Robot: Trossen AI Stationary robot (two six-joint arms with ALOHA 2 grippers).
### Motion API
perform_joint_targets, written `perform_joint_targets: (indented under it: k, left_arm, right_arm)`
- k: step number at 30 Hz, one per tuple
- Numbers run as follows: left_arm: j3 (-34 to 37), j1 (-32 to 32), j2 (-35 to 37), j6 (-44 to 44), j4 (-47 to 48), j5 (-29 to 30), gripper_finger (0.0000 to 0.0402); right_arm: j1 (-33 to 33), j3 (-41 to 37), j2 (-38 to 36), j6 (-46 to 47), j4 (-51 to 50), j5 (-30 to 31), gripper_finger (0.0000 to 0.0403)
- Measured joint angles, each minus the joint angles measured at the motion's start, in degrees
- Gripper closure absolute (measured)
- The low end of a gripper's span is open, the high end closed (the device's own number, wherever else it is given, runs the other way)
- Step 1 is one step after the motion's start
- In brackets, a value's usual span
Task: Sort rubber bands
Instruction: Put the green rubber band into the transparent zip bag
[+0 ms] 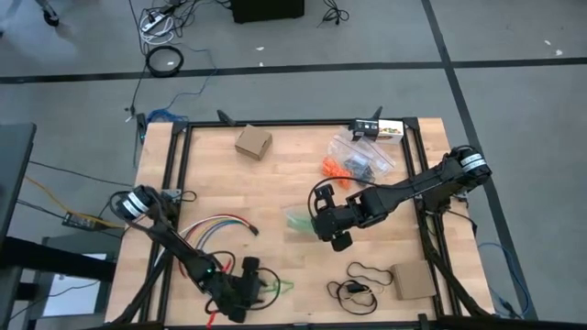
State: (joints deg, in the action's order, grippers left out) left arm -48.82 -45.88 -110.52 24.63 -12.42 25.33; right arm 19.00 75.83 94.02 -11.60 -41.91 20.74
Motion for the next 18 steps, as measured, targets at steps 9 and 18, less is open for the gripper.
perform_joint_targets:
  k: [9,18]
  left_arm:
    - [-0.56,2.41,-0.18,2.28,2.74,-2.93,0.0345]
    - [0.26,3.55,6.43,-5.27,7.22,-8.18,0.0399]
  right_arm:
    - [0.02,0.00,-0.01,0.33,0.52,-0.90,0.0403]
    - [0.02,0.00,0.00,0.38,0.68,-0.99,0.0403]
